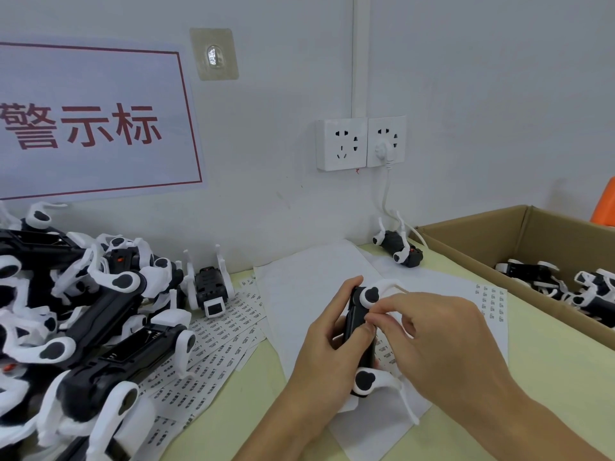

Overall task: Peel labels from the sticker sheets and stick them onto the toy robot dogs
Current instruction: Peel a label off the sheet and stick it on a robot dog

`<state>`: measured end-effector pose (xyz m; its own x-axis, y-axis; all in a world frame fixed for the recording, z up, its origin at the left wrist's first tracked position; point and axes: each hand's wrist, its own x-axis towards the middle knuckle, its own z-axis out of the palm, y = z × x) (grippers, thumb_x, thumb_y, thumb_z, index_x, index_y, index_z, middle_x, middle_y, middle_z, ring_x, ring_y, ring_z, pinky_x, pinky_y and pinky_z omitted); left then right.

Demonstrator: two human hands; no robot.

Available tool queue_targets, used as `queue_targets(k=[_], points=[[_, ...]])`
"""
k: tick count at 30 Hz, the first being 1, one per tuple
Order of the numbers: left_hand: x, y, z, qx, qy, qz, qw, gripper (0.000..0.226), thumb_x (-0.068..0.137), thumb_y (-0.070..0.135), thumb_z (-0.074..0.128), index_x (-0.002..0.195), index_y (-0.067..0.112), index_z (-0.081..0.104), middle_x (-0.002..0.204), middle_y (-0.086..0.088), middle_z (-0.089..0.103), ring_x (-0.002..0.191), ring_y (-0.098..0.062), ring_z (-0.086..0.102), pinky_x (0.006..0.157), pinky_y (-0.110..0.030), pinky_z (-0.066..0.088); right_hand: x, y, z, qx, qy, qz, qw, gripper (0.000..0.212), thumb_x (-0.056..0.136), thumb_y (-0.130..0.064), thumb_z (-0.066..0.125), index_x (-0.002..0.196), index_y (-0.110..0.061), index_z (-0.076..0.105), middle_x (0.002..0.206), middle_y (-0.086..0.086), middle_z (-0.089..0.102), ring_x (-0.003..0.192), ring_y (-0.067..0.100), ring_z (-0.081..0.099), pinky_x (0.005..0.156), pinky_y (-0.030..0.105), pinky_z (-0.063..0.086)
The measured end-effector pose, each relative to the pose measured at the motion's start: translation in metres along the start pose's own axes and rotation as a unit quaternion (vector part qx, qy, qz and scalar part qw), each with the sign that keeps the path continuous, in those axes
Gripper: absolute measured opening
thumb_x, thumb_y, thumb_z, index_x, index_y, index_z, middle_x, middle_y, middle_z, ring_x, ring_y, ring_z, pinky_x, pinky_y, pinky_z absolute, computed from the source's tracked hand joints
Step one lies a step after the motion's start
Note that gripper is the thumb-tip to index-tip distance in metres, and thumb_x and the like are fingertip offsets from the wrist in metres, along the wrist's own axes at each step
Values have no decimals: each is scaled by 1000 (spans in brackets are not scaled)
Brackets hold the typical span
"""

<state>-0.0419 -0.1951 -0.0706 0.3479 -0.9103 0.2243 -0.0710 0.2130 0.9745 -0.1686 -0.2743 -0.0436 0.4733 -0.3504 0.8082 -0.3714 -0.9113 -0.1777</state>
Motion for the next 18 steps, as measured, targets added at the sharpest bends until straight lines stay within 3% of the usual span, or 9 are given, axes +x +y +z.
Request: queue_targets(k=[4, 6, 9, 14, 18], points=[[0, -2, -1, 2, -7, 1, 1000, 50, 99, 17, 56, 130, 55, 54, 100, -13, 69, 78, -11, 64, 74, -19, 54, -2, 3, 2, 2, 4, 0, 1000, 5, 74, -25, 74, 74, -23, 79, 58, -11, 66, 51, -1, 39, 51, 14, 39], [-1, -1, -1, 0, -8, -1, 1000, 49, 94, 23, 57, 129, 56, 54, 93, -7, 68, 76, -12, 63, 73, -19, 54, -1, 3, 2, 2, 7, -2, 1000, 5, 74, -25, 74, 73, -23, 79, 60, -11, 67, 51, -1, 41, 50, 15, 41], [-1, 1, -1, -1, -12, 2, 1000, 49, 91, 24, 54, 124, 61, 56, 94, -14, 66, 77, -14, 62, 76, -22, 56, -1, 1, 1, 2, 8, -6, 1000, 4, 74, -25, 74, 72, -23, 78, 58, -13, 64, 55, -4, 34, 50, 14, 38], [-2, 2, 0, 11, -14, 3, 1000, 49, 88, 29, 55, 120, 67, 55, 104, -16, 66, 82, -8, 61, 77, -18, 54, 4, 0, -5, 0, 5, 17, 1000, 15, 75, -23, 87, 70, -23, 73, 58, -33, 18, 48, -15, 23, 52, 13, 23], [-1, 2, 0, 16, -4, -9, 1000, 50, 84, 33, 56, 121, 67, 54, 106, -16, 65, 83, -8, 61, 80, -21, 54, 5, 1, -7, 28, -5, 27, 999, 20, 69, -21, 91, 69, -23, 70, 53, -31, 15, 49, -15, 35, 53, 12, 24]])
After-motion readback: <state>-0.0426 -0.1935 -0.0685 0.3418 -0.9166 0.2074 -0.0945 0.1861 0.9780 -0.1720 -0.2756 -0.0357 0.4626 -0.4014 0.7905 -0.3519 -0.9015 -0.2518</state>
